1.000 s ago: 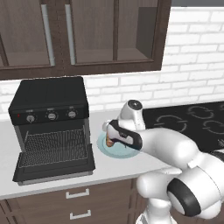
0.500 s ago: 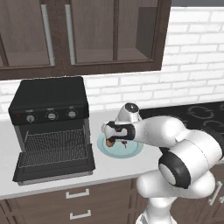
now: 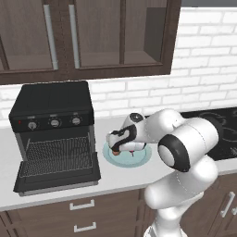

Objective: Pick up the kebab skewer and baguette bread, and place them inside the toaster oven. Close the toaster oven door and start by setting the timer.

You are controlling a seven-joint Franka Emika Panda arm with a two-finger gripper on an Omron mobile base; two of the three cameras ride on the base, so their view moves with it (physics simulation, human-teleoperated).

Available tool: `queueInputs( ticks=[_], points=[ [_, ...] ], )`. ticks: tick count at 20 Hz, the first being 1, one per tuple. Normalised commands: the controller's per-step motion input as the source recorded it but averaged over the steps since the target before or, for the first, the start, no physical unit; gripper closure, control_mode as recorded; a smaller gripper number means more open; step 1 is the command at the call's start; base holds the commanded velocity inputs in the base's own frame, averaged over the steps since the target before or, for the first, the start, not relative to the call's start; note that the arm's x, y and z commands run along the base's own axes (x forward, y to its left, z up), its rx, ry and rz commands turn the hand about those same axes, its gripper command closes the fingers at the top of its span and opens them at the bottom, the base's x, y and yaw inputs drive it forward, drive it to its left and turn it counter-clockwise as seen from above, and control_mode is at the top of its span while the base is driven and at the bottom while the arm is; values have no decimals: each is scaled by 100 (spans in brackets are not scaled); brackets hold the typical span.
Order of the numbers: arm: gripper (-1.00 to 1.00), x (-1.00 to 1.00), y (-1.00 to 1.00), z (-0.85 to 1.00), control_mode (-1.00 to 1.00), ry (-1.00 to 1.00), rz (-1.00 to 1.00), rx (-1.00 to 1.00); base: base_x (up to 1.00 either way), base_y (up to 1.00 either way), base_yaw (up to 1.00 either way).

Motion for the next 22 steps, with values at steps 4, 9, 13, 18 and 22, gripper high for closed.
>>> queueInputs(
  ticks=[4,9,13,18,22],
  points=[
    [-100,15,4,-13,-100,4,0,0,0,0,0],
    [-100,0,16,-1,-100,5,0,0,0,0,0],
    [-100,2,13,0,-100,1,0,0,0,0,0],
    [-100,10,2,-6,-100,1,0,0,0,0,0],
    [-100,11,0,-20,-100,1,-1,0,0,0,0]
  ],
)
